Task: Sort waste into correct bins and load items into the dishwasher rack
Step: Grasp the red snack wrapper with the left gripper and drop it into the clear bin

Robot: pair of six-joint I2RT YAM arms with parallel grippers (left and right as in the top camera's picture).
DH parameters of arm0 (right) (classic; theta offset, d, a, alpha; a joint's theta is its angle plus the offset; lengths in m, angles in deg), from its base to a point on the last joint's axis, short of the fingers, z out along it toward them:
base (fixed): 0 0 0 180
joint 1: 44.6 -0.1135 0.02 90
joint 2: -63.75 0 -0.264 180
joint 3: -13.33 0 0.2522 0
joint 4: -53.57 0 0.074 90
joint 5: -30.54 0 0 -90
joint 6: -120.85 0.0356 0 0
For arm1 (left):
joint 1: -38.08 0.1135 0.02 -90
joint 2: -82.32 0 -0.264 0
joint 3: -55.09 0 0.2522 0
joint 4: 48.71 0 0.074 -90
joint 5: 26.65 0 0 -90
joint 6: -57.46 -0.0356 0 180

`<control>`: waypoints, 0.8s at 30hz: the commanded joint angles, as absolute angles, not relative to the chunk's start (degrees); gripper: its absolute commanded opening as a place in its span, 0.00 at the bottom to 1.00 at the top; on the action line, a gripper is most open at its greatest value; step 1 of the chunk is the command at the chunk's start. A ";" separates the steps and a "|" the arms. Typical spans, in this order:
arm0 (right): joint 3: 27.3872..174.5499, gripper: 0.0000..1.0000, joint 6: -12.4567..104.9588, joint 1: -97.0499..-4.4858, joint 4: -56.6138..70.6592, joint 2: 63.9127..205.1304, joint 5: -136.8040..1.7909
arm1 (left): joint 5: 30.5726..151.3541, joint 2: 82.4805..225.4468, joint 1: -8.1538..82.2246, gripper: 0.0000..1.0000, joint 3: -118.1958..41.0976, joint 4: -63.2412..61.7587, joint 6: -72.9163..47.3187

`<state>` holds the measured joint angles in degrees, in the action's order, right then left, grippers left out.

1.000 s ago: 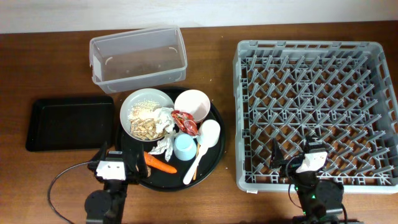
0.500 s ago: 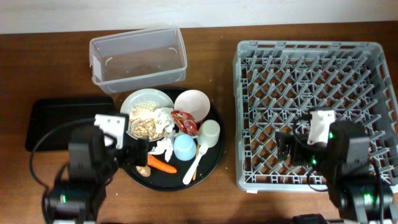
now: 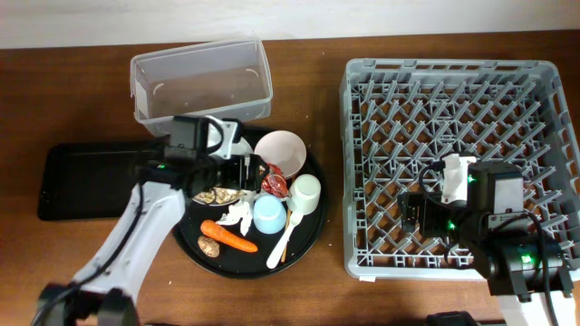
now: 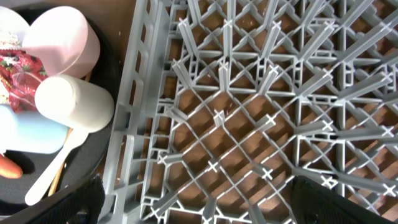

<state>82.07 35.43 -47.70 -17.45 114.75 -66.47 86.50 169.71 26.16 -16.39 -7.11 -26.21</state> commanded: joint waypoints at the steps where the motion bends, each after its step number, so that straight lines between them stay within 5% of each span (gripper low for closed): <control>1: 83.19 0.98 35.83 -47.59 -17.66 114.49 -66.99 | 86.05 175.13 23.71 0.98 -17.02 -12.88 -25.25; 3: 83.19 0.98 35.83 -47.59 -18.12 114.49 -66.99 | 86.02 177.95 22.93 0.67 -17.02 -16.18 -25.25; 6: 83.19 0.98 35.83 -47.59 -18.32 114.49 -66.97 | 86.02 178.85 22.58 0.43 -17.02 -16.47 -25.27; 7: 83.19 0.98 35.83 -47.57 -18.34 114.49 -66.97 | 86.02 178.85 22.58 0.19 -17.02 -16.51 -25.27; 9: 83.19 0.98 35.80 -47.59 -18.32 114.49 -66.97 | 86.05 178.85 22.58 0.01 -17.02 -16.38 -25.25; 15: 83.19 0.98 35.80 -47.57 -18.34 114.49 -66.95 | 84.08 174.15 23.01 0.01 -25.17 -15.44 -25.29; 21: 83.17 0.98 35.83 -47.59 -18.34 114.49 -66.97 | 53.24 172.33 28.48 0.01 -29.76 -28.16 -25.27; 24: 83.14 0.98 35.83 -47.59 -18.39 114.49 -66.99 | 49.33 179.00 31.01 0.02 -29.76 -34.35 -25.27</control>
